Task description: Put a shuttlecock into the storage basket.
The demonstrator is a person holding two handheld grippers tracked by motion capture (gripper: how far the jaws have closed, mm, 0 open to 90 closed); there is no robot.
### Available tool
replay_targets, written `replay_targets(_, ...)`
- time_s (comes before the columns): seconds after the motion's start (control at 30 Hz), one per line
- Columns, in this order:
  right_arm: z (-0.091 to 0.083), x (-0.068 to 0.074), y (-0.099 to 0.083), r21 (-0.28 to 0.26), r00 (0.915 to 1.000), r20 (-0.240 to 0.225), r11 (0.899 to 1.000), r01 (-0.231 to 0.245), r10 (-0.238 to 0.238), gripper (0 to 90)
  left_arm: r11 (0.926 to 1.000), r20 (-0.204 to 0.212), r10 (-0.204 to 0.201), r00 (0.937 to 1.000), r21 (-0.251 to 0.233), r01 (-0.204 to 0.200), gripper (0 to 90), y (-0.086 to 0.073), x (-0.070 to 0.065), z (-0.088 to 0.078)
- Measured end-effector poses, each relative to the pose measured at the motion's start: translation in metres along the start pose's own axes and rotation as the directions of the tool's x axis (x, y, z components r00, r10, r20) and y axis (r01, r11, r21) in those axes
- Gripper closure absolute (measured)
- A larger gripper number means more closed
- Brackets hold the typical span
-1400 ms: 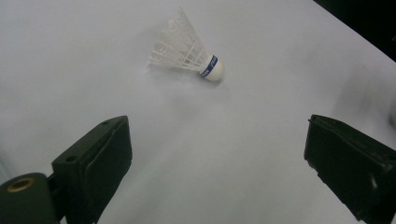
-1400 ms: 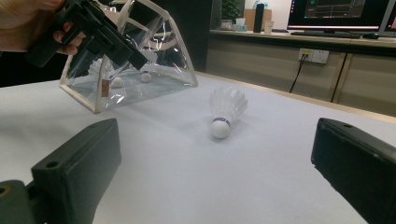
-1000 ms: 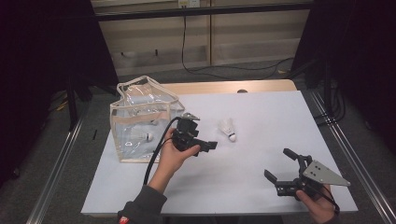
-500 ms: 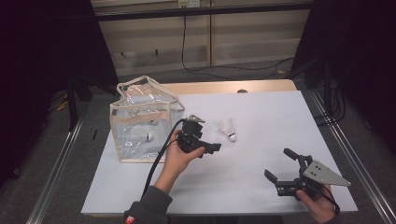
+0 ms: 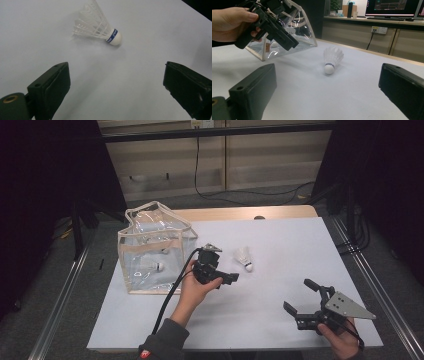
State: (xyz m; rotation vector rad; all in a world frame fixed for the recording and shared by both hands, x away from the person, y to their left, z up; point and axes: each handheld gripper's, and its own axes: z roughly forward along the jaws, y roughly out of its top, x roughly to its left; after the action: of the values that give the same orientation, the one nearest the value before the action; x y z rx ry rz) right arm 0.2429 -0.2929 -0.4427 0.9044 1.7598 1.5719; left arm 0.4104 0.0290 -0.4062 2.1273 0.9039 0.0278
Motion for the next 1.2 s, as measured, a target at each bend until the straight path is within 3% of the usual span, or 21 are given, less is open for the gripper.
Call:
replay_targets(0.87,0.000,0.000,0.000,0.001,1.0000,-0.001,1.000,-0.001,0.001,1.2,0.9998,-0.026,-0.013,0.9996,-0.016,0.013,7.7,0.002,0.000,0.016)
replay_targets(1.2,0.001,0.000,0.000,0.001,1.0000,-0.002,1.000,-0.001,0.001,1.2,0.9993,-0.055,-0.023,0.9982,-0.031,0.021,7.9,0.003,0.001,0.020)
